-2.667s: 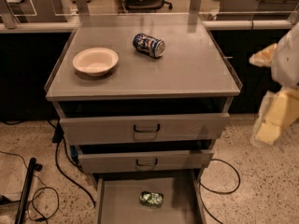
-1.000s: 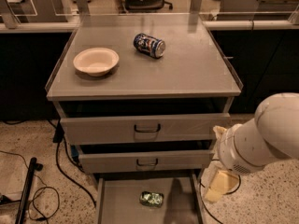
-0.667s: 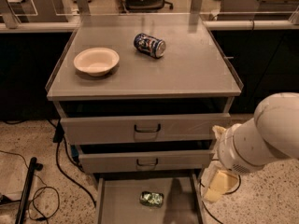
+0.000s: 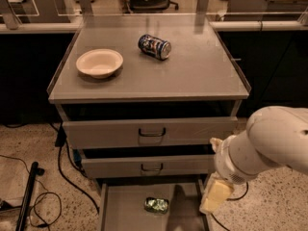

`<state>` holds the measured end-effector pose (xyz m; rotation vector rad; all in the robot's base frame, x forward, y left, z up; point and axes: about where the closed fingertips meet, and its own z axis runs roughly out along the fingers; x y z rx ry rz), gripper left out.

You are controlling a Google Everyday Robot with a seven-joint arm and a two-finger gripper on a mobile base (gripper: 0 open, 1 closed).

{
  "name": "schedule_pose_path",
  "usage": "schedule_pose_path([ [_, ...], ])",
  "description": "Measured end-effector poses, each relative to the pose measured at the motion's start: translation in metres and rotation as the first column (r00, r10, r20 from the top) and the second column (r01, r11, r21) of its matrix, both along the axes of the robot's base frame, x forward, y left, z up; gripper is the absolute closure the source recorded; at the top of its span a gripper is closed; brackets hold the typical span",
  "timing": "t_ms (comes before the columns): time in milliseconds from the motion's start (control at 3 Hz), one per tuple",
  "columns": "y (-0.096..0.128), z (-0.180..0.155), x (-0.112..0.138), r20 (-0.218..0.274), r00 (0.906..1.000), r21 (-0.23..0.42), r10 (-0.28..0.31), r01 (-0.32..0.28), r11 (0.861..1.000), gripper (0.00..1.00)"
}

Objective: Pick green can from bottom drawer and place on counter

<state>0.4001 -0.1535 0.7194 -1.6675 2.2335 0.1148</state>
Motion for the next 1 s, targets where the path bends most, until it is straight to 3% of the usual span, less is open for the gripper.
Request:
schedule_pose_path([
  [667, 0.013, -0.094, 0.004, -0.073, 0.9972, 0.067, 0.016, -0.011, 0.998, 0.0],
  [1000, 0.022, -0.137, 0.005, -0.087, 0.9956, 0.119, 0.035, -0.025, 0.993, 0.0],
])
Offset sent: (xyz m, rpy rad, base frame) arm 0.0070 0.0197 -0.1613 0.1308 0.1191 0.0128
